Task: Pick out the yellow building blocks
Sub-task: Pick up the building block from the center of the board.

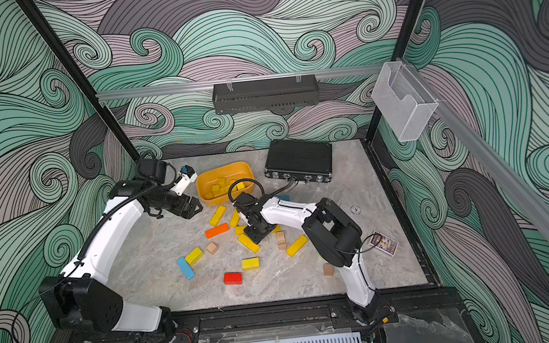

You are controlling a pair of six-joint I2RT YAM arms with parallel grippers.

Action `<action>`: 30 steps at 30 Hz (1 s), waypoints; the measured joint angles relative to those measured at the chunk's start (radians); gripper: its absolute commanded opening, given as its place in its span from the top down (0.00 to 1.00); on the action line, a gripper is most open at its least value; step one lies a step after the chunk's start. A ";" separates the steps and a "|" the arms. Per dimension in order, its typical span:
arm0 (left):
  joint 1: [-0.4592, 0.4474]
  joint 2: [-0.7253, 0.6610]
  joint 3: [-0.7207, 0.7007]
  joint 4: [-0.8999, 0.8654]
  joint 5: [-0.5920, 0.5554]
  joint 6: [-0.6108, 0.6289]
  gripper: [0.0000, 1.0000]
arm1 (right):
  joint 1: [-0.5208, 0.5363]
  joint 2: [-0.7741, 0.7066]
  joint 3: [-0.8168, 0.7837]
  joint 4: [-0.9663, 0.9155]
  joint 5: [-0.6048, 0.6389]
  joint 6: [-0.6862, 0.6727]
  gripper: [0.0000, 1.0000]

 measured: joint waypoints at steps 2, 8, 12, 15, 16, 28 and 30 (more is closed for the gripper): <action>0.000 0.000 -0.007 -0.002 0.001 0.000 0.12 | -0.005 0.000 0.001 0.000 -0.002 -0.005 0.60; 0.000 0.000 -0.014 -0.018 0.017 0.013 0.12 | -0.017 0.019 0.001 -0.001 -0.010 -0.013 0.61; 0.000 0.000 -0.014 -0.027 0.024 0.025 0.13 | -0.020 0.033 0.001 -0.002 -0.011 -0.014 0.61; 0.000 -0.011 -0.019 -0.028 0.027 0.032 0.13 | -0.020 0.033 0.001 -0.003 -0.010 -0.016 0.64; 0.000 -0.018 -0.020 -0.032 0.029 0.035 0.13 | -0.020 0.033 0.001 -0.004 -0.010 -0.018 0.66; 0.000 -0.072 -0.066 -0.056 0.037 0.083 0.13 | -0.032 0.032 0.051 -0.035 -0.016 -0.029 0.80; 0.000 -0.081 -0.084 -0.060 0.037 0.100 0.14 | -0.040 0.031 0.076 -0.047 -0.018 -0.035 0.80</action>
